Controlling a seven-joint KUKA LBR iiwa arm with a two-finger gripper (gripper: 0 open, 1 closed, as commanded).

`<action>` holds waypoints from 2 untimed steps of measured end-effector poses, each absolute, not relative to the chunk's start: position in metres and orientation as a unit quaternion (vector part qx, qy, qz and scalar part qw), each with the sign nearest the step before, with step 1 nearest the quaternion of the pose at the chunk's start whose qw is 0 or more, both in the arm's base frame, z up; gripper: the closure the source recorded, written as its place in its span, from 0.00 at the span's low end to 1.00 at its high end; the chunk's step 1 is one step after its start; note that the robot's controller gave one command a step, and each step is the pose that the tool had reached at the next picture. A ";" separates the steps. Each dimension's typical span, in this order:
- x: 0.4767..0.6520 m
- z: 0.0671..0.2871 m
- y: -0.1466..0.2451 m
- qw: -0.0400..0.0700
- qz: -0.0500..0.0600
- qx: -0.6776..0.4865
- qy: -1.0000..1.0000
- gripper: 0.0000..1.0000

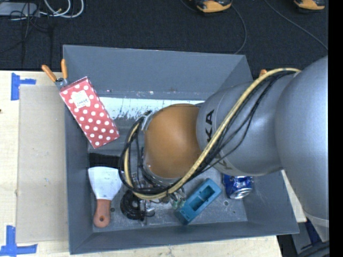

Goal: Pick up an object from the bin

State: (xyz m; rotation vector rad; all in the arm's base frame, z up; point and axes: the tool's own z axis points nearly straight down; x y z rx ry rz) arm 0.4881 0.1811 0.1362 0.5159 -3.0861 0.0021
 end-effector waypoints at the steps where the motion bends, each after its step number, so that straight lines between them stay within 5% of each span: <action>1: 0.489 0.156 0.181 0.006 0.001 0.165 -0.986 1.00; 2: 0.489 0.174 0.181 0.006 0.001 0.165 -0.986 1.00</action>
Offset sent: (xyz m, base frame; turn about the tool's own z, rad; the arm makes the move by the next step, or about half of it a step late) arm 0.0001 0.0000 0.0171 0.0000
